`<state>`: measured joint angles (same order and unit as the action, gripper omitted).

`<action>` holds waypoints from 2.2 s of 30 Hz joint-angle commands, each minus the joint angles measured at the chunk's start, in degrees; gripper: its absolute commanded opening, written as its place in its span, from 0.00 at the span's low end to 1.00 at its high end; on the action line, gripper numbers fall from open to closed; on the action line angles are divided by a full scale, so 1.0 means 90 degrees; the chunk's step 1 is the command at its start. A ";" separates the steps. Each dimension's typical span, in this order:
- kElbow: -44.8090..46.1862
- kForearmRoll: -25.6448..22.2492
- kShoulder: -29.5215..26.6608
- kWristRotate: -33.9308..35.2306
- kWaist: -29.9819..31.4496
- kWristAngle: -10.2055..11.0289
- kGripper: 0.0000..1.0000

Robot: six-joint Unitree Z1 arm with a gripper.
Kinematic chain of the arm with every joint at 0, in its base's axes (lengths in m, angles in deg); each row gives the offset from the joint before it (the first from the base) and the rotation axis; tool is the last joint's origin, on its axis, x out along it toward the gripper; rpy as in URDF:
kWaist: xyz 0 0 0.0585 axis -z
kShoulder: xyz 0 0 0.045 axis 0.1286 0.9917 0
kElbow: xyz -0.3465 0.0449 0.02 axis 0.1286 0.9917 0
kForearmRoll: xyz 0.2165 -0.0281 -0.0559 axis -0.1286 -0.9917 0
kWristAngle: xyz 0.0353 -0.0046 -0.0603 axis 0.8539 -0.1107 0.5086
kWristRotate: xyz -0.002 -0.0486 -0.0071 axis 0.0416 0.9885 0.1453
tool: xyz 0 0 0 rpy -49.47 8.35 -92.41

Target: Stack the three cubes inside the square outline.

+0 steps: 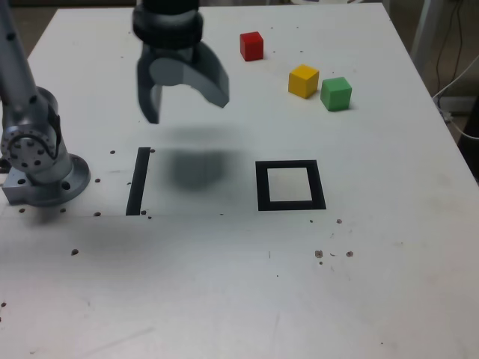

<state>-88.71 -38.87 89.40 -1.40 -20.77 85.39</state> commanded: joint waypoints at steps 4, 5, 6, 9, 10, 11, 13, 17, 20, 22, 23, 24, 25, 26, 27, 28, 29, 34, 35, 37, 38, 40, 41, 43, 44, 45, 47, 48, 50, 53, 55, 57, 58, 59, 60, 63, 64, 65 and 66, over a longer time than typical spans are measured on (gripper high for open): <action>-0.0713 -0.0189 0.0504 -0.0399 -0.0648 0.0061 1.00; -0.0847 -0.0216 0.0599 -0.0477 -0.0771 0.0075 1.00; -0.0980 -0.0239 0.0694 -0.0550 -0.0891 0.0089 1.00; -0.1385 -0.0295 0.0991 -0.0778 -0.1248 0.0117 1.00; -0.1526 -0.0317 0.1097 -0.0856 -0.1367 0.0121 1.00; -0.1669 -0.0341 0.1203 -0.0933 -0.1485 0.0124 1.00; -0.1970 -0.0406 0.1420 -0.1083 -0.1720 0.0126 1.00; -0.2651 -0.0560 0.1893 -0.1378 -0.2172 0.0136 1.00; -0.3139 -0.0676 0.2224 -0.1550 -0.2421 0.0156 1.00; -0.3472 -0.0768 0.2452 -0.1663 -0.2565 0.0168 1.00; -0.3643 -0.0823 0.2570 -0.1722 -0.2633 0.0171 1.00; -0.3816 -0.0883 0.2687 -0.1785 -0.2699 0.0174 1.00; -0.3988 -0.0945 0.2803 -0.1850 -0.2763 0.0175 1.00; -0.4156 -0.1011 0.2913 -0.1914 -0.2824 0.0176 1.00; -0.4320 -0.1078 0.3019 -0.1975 -0.2881 0.0177 1.00; -0.4480 -0.1142 0.3120 -0.2032 -0.2936 0.0179 1.00; -0.4636 -0.1204 0.3219 -0.2085 -0.2988 0.0180 1.00; -0.5299 -0.1432 0.3702 -0.2271 -0.3213 0.0182 1.00; -0.5410 -0.1467 0.3798 -0.2301 -0.3254 0.0182 1.00; -0.5652 -0.1534 0.4009 -0.2361 -0.3340 0.0185 1.00; -0.5759 -0.1568 0.4097 -0.2384 -0.3372 0.0191 1.00; -0.5975 -0.1652 0.4259 -0.2426 -0.3427 0.0210 1.00; -0.6080 -0.1694 0.4332 -0.2446 -0.3453 0.0219 1.00; -0.6285 -0.1784 0.4461 -0.2492 -0.3505 0.0237 1.00; -0.6387 -0.1832 0.4523 -0.2517 -0.3529 0.0244 1.00; -0.6491 -0.1875 0.4584 -0.2541 -0.3553 0.0248 1.00; -0.6729 -0.1966 0.4720 -0.2592 -0.3597 0.0251 1.00; -0.6867 -0.2024 0.4798 -0.2616 -0.3620 0.0252 1.00; -0.7172 -0.2160 0.4970 -0.2663 -0.3666 0.0252 1.00; -0.7623 -0.2380 0.5225 -0.2736 -0.3735 0.0244 0.99; -0.7855 -0.2497 0.5372 -0.2783 -0.3767 0.0218 0.99; -0.8013 -0.2577 0.5504 -0.2823 -0.3790 0.0167 0.98; -0.8089 -0.2615 0.5588 -0.2850 -0.3803 0.0122 0.97; -0.8141 -0.2640 0.5643 -0.2868 -0.3811 0.0090 0.96; -0.8187 -0.2662 0.5691 -0.2883 -0.3819 0.0064 0.95; -0.8294 -0.2707 0.5791 -0.2907 -0.3853 0.0022 0.90; -0.8317 -0.2716 0.5807 -0.2909 -0.3864 0.0025 0.87; -0.8331 -0.2720 0.5819 -0.2909 -0.3873 0.0033 0.84; -0.8337 -0.2721 0.5832 -0.2909 -0.3882 0.0043 0.80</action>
<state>-163.68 -61.51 141.53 -27.49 -55.58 85.66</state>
